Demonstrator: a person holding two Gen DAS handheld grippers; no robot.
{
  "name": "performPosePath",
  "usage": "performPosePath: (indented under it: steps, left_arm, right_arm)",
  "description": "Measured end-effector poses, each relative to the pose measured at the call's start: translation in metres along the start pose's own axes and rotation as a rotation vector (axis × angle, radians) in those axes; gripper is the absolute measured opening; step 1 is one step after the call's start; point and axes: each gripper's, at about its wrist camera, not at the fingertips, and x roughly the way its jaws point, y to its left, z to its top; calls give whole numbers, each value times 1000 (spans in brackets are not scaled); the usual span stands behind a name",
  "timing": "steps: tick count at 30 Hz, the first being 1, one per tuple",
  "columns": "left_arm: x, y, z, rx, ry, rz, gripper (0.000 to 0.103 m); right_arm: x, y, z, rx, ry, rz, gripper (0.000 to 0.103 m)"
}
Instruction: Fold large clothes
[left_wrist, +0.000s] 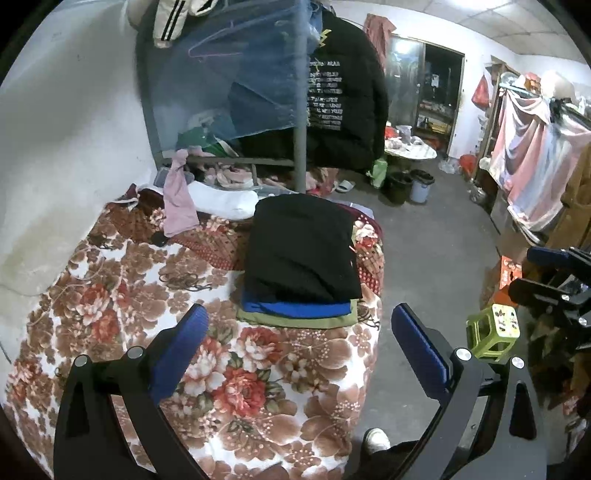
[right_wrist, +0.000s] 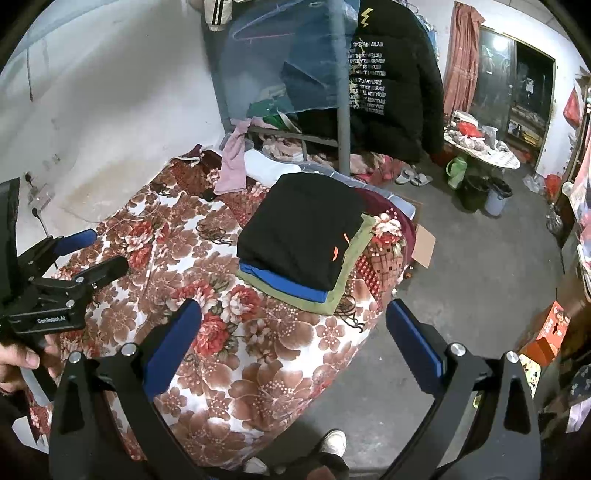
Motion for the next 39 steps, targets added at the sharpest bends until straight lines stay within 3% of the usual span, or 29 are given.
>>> performPosePath:
  steps: [39]
  left_arm:
    - [22,17,11,1,-20,-23,98]
  right_arm:
    - [21,5,8,-1,61,-27,98]
